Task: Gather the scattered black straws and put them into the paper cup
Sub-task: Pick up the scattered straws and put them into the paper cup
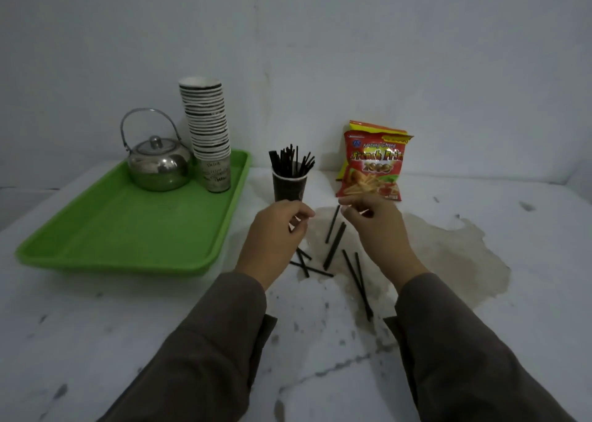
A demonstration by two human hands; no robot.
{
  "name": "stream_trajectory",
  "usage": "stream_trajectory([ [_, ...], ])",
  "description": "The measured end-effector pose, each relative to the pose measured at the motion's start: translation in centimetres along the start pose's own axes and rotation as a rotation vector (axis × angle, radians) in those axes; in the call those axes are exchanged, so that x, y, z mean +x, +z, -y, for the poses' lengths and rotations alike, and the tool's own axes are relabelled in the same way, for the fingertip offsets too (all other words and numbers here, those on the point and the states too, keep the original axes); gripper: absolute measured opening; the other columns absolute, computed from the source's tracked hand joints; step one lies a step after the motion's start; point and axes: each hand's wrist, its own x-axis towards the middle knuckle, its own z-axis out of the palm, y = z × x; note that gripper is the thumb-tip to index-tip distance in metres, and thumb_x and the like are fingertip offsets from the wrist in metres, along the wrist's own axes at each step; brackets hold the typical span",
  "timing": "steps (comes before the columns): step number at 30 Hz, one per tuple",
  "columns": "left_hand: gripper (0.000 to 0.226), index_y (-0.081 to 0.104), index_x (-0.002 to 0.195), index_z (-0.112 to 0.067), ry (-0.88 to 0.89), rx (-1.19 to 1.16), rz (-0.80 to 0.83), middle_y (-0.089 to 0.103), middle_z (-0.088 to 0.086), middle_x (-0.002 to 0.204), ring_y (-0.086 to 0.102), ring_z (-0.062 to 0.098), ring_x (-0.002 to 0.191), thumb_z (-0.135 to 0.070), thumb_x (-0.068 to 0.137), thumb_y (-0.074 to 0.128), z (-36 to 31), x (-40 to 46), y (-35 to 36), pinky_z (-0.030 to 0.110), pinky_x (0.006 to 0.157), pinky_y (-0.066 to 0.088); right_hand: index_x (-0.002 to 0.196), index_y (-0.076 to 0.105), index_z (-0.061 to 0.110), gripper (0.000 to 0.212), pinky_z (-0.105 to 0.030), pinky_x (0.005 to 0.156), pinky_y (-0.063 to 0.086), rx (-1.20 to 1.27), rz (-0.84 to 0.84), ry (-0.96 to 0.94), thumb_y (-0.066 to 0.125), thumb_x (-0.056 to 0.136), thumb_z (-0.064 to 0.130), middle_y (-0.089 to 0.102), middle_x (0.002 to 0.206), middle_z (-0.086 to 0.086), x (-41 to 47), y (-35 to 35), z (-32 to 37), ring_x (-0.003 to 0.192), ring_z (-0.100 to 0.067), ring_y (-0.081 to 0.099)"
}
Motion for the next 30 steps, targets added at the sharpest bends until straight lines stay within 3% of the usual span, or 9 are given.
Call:
stream_trajectory([
  [4,0.020,0.066,0.095,-0.018,0.023,0.115,0.025,0.066,0.000,0.095,0.056,0.013,0.088,-0.006,0.086,0.052,1.2,-3.2,1.0,0.011,0.075,0.036,0.096,0.070,0.022,0.013,-0.013,0.058,0.037,-0.171,0.017,0.050,0.061,0.087,0.022,0.059,0.077,0.014,-3.2,-0.8,-1.9,0.069,-0.003,0.055],
  [9,0.040,0.063,0.108,-0.016,0.075,0.192,0.132,0.063,0.009,0.109,0.052,0.024,0.106,0.007,0.082,0.043,2.0,-4.3,1.8,0.027,0.092,0.039,0.108,0.067,0.016,0.027,-0.027,0.077,0.045,-0.467,0.072,0.017,0.061,0.086,0.030,0.064,0.103,-0.005,-5.4,-0.5,-2.7,0.092,-0.021,0.060],
  [12,0.045,0.059,0.116,-0.016,0.076,0.253,0.169,0.059,0.009,0.120,0.049,0.025,0.115,0.009,0.082,0.044,2.4,-4.3,2.2,0.034,0.098,0.039,0.108,0.065,0.011,0.032,-0.033,0.079,0.047,-0.559,0.089,0.013,0.060,0.086,0.033,0.063,0.107,-0.010,-5.6,-0.3,-2.7,0.095,-0.026,0.059],
  [16,0.034,0.050,0.127,-0.019,0.043,0.260,0.278,0.049,0.005,0.137,0.042,0.021,0.127,-0.019,0.094,0.046,2.9,-4.4,2.7,0.033,0.106,0.034,0.078,0.061,0.007,0.034,-0.032,0.068,0.042,-0.726,0.126,0.081,0.059,0.085,0.040,0.061,0.090,-0.010,-5.6,0.1,-2.9,0.083,-0.028,0.057],
  [18,0.038,0.044,0.133,-0.020,0.019,0.279,0.309,0.041,0.006,0.144,0.035,0.022,0.133,-0.025,0.096,0.042,3.1,-4.3,2.9,0.034,0.110,0.029,0.056,0.044,0.013,0.042,-0.031,0.062,0.037,-0.770,0.150,0.132,0.058,0.085,0.040,0.049,0.069,-0.004,-5.6,0.2,-3.1,0.071,-0.024,0.049],
  [21,0.040,0.037,0.137,-0.019,0.010,0.338,0.317,0.033,0.010,0.149,0.025,0.024,0.139,-0.023,0.098,0.036,3.5,-3.9,2.9,0.034,0.112,0.022,0.052,0.036,0.015,0.043,-0.031,0.061,0.037,-0.806,0.153,0.132,0.057,0.086,0.029,0.039,0.062,-0.002,-5.7,0.5,-3.3,0.068,-0.024,0.048],
  [24,0.039,0.034,0.138,-0.020,-0.002,0.418,0.368,0.030,0.006,0.151,0.018,0.021,0.142,-0.017,0.099,0.032,4.1,-3.6,2.9,0.036,0.115,0.013,0.057,0.041,0.010,0.034,-0.032,0.064,0.042,-0.839,0.126,0.067,0.053,0.088,0.016,0.056,0.077,-0.009,-5.9,0.8,-3.2,0.076,-0.028,0.055],
  [26,0.040,0.040,0.134,-0.021,0.023,0.441,0.369,0.037,0.004,0.146,0.025,0.020,0.139,-0.010,0.096,0.034,4.3,-3.5,2.8,0.035,0.114,0.014,0.067,0.049,0.009,0.021,-0.034,0.068,0.044,-0.855,0.108,0.015,0.050,0.087,0.008,0.060,0.085,-0.012,-6.1,0.9,-3.0,0.082,-0.030,0.058],
  [30,0.059,0.052,0.126,-0.023,0.136,0.479,0.305,0.054,0.005,0.123,0.045,0.024,0.118,0.011,0.079,0.043,4.4,-3.4,2.1,0.032,0.102,0.029,0.063,0.045,0.011,0.022,-0.034,0.064,0.041,-0.919,0.096,-0.022,0.047,0.083,0.002,0.044,0.065,-0.003,-6.4,1.3,-2.7,0.071,-0.028,0.055],
])
